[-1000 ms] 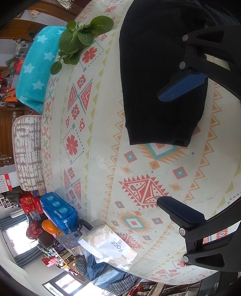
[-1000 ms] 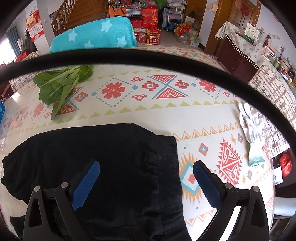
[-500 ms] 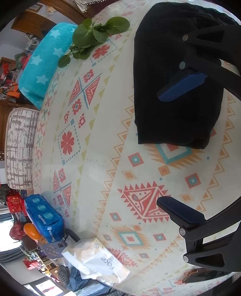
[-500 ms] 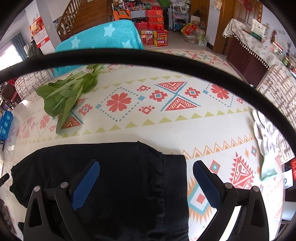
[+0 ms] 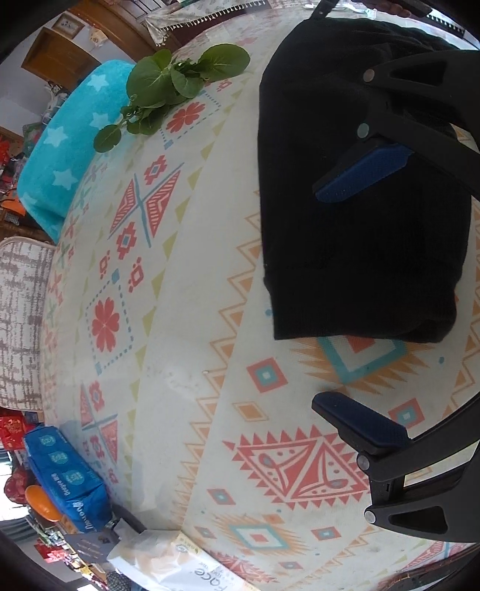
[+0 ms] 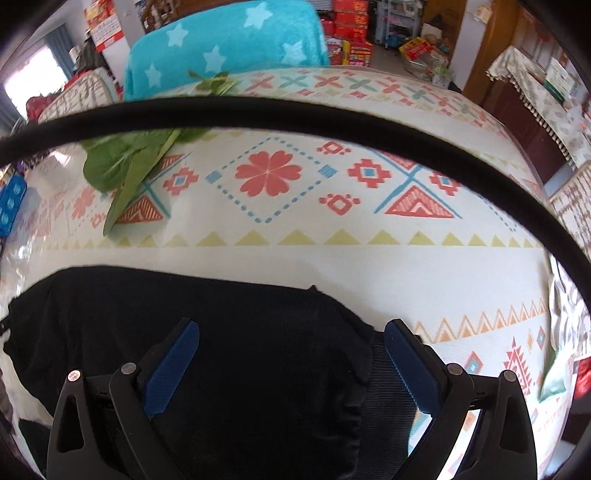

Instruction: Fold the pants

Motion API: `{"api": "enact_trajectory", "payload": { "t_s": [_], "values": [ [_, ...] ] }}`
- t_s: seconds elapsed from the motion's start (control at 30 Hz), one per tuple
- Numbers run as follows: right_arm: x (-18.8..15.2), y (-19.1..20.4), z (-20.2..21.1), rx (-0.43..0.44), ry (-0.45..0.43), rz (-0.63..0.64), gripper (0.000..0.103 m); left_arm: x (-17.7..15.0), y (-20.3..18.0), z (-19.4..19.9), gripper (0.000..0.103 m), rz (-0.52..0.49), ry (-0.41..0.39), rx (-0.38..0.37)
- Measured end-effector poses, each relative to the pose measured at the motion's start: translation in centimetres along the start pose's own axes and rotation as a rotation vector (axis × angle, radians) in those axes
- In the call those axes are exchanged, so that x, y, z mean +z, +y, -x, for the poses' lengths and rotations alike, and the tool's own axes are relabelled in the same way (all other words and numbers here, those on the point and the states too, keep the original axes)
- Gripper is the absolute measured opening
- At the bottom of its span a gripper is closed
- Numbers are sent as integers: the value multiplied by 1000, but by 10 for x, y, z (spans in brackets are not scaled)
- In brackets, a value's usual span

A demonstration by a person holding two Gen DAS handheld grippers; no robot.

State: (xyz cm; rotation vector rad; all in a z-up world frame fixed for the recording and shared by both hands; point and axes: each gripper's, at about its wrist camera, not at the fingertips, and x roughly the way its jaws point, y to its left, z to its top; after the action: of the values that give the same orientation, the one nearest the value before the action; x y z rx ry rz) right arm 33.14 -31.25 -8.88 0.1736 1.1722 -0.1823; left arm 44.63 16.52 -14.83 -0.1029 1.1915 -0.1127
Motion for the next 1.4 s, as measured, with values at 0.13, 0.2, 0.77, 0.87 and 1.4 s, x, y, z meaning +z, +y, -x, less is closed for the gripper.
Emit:
{"api": "enact_trajectory", "payload": {
  "t_s": [0.13, 0.2, 0.77, 0.87, 1.4],
  "values": [
    [-3, 13, -6, -34, 4, 69, 102, 6, -5, -2, 101, 0, 3, -25],
    [-4, 14, -8, -39, 3, 75, 102, 8, -8, -3, 97, -9, 3, -30],
    [-3, -20, 20, -17, -26, -12, 8, 6, -24, 37, 15, -54, -75, -22],
    [-7, -21, 33, 8, -61, -18, 8, 4, -28, 60, 15, -50, -110, -27],
    [-57, -6, 118, 83, -187, 68, 6, -40, -40, 142, 15, -65, -252, -13]
  ]
}}
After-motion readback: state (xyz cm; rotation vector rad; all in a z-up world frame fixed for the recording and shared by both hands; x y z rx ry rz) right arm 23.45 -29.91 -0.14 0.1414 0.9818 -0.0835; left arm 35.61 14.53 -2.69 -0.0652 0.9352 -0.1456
